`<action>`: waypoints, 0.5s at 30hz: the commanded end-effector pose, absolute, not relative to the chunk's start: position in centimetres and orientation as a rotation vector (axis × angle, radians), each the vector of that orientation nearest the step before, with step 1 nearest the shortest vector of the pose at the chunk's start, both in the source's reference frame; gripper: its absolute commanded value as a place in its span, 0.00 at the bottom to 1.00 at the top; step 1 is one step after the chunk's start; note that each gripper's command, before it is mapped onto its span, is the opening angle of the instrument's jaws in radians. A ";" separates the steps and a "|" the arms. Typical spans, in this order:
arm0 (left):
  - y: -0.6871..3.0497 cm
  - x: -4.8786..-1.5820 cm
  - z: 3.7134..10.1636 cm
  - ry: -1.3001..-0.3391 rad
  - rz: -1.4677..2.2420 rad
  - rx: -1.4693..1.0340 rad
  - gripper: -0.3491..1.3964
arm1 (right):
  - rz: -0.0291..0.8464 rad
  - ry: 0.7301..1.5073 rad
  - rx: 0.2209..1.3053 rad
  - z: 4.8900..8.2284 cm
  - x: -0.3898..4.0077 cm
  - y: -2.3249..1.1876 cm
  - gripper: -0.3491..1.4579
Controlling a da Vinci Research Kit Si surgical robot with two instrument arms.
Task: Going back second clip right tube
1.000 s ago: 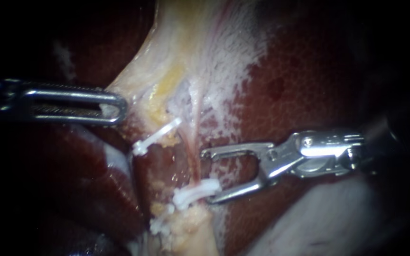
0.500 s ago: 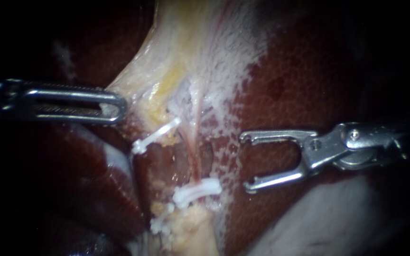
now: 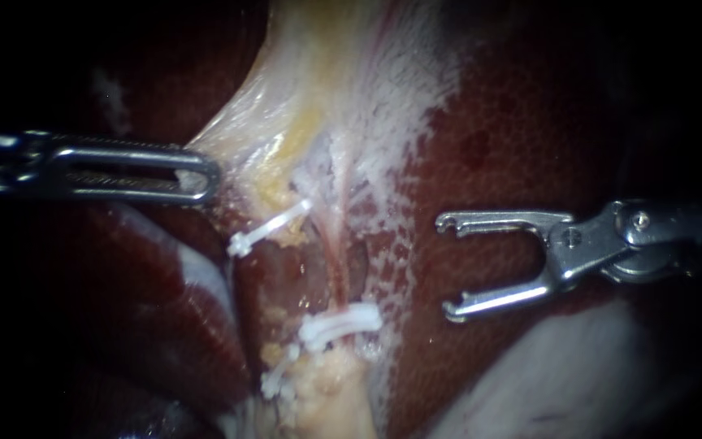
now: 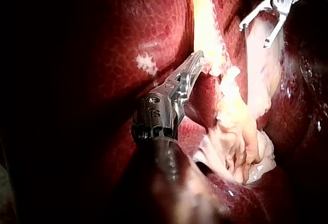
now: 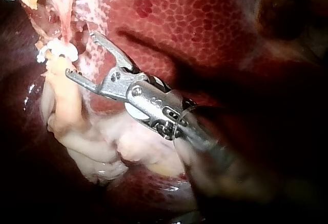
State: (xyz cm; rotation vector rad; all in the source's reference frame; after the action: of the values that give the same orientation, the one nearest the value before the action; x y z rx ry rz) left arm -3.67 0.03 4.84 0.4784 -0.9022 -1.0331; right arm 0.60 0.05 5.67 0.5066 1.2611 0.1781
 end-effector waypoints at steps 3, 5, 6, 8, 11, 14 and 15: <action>0.02 -3.71 5.00 -0.889 -1.027 0.474 0.00 | 0.177 1.261 0.507 5.67 0.59 0.05 0.52; 0.00 -3.76 5.10 -0.882 -1.020 0.466 0.00 | 0.177 1.261 0.507 5.67 0.58 0.05 0.52; -0.02 -3.80 5.16 -0.876 -1.019 0.461 0.00 | 0.177 1.261 0.507 5.67 0.58 0.05 0.52; -0.04 -3.86 5.25 -0.872 -1.017 0.472 0.00 | 0.177 1.261 0.507 5.67 0.58 0.05 0.52; -0.10 -3.98 5.35 -0.865 -1.011 0.486 0.00 | 0.177 1.261 0.507 5.67 0.57 0.05 0.52; -0.13 -4.06 5.38 -0.860 -1.005 0.493 0.00 | 0.176 1.261 0.508 5.67 0.56 0.05 0.52; -0.13 -4.08 5.38 -0.861 -1.004 0.495 0.00 | 0.176 1.261 0.508 5.67 0.56 0.05 0.52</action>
State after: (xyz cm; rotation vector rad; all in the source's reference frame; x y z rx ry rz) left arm -4.10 -0.13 5.38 0.4929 -0.8609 -1.0049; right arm 0.55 0.05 5.67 0.5077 1.2612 0.1763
